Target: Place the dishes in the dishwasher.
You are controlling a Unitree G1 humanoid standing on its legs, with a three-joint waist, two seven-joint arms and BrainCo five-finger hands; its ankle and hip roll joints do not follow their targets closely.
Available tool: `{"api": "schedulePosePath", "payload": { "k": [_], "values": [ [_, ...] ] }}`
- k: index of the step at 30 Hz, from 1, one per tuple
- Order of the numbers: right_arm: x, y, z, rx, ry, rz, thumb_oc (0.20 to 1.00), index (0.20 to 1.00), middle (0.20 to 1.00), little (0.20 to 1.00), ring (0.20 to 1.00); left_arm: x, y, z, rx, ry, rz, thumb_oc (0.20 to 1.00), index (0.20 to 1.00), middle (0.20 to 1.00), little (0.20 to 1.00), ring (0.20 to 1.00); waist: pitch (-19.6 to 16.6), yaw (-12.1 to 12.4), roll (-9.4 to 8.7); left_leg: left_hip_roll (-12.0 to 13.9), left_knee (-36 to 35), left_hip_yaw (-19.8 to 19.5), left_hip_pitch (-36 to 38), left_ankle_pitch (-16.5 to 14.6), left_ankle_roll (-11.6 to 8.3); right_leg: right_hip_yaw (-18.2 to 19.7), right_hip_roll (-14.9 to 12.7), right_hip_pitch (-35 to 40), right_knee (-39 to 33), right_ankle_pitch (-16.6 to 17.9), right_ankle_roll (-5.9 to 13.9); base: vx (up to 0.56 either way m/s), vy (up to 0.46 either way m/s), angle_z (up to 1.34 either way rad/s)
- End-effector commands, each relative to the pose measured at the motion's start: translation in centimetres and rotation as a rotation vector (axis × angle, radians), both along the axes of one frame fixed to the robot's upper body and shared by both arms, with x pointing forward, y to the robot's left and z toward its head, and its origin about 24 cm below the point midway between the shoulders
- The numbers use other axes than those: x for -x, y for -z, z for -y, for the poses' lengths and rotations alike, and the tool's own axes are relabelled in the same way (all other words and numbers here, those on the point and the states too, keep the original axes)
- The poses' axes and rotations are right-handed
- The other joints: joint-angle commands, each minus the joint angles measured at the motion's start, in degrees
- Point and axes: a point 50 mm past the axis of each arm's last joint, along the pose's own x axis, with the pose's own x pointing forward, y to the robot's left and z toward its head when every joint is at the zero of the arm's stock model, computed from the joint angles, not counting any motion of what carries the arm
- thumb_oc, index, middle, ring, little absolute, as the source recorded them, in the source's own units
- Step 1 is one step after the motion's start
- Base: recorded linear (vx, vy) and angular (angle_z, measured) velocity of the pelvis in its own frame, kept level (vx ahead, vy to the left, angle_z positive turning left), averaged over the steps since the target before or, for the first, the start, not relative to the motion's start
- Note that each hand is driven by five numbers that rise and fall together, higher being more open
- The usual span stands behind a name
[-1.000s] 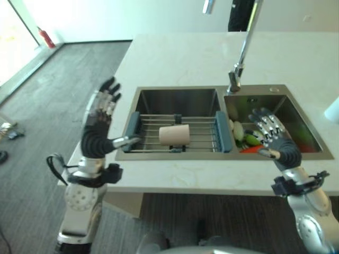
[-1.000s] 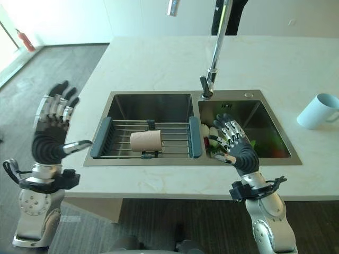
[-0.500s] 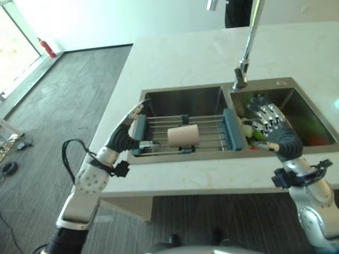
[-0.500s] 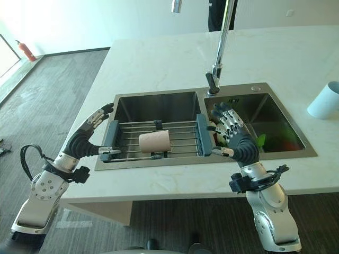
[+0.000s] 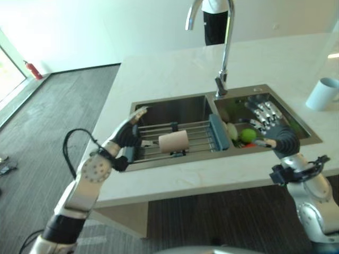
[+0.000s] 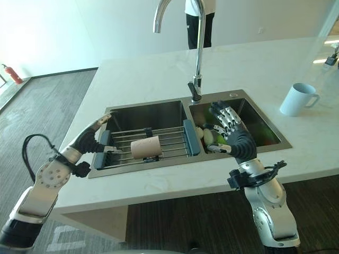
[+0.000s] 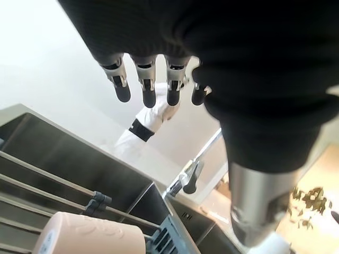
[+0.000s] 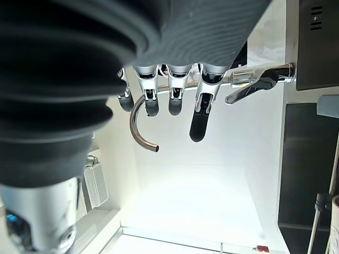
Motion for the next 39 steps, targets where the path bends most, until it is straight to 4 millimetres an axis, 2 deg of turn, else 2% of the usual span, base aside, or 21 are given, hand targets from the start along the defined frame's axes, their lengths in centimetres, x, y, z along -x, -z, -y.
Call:
{"api": "schedulePosePath", "payload": {
  "k": [1, 9, 14, 25, 39],
  "values": [
    [-0.8, -2.6, -0.3, 0.018, -0.027, 0.13, 1.0, 1.0, 1.0, 1.0, 1.0, -1.6, -1.4, -1.2, -0.081, -0.051, -0.012, 1.0, 1.0, 1.0, 1.0, 1.0, -0.5, -0.6, -1.07, 0.1, 0.4, -1.5, 1.5, -5.5, -0.84, 3.8, -1.4, 3.7, 1.4, -8.1, 5.4, 0.02, 0.016, -0.2],
    [-1.5, -2.6, -0.6, 0.044, -0.063, 0.121, 1.0, 1.0, 1.0, 1.0, 1.0, -4.3, 0.5, -2.7, -0.19, -0.179, -0.152, 1.0, 1.0, 1.0, 1.0, 1.0, -0.7, -3.1, -0.39, 0.0, 0.4, 0.3, 2.6, -6.2, -0.46, 5.5, -1.0, 3.3, 2.1, -8.2, 5.46, 0.03, 0.019, -0.12],
    [-1.6, -2.4, -0.5, 0.054, -0.08, 0.112, 1.0, 1.0, 1.0, 1.0, 1.0, -5.3, 2.1, -3.6, -0.221, -0.254, -0.211, 1.0, 1.0, 1.0, 1.0, 1.0, -0.9, -4.4, -0.21, -0.1, 0.5, 1.4, 3.4, -6.6, -0.27, 6.4, -0.8, 3.4, 2.5, -8.4, 5.42, 0.06, 0.02, -0.2],
    [-1.6, -2.4, -0.2, 0.077, -0.084, 0.105, 1.0, 1.0, 1.0, 1.0, 1.0, -5.5, 5.2, -5.1, -0.316, -0.312, -0.332, 1.0, 1.0, 1.0, 1.0, 1.0, -0.9, -6.3, 0.08, -0.4, 0.7, 3.2, 4.3, -7.2, 0.12, 7.8, -0.4, 3.1, 3.0, -8.4, 5.43, 0.04, 0.019, -0.08],
    [-1.5, -2.2, 0.1, 0.094, -0.073, 0.101, 1.0, 1.0, 1.0, 1.0, 1.0, -5.8, 6.3, -5.3, -0.424, -0.327, -0.347, 1.0, 1.0, 1.0, 1.0, 1.0, -1.1, -8.0, -0.11, -0.5, 0.6, 4.6, 4.7, -7.7, 0.63, 9.4, -0.1, 2.7, 2.9, -8.0, 5.7, 0.0, 0.009, -0.07]
  ]
}}
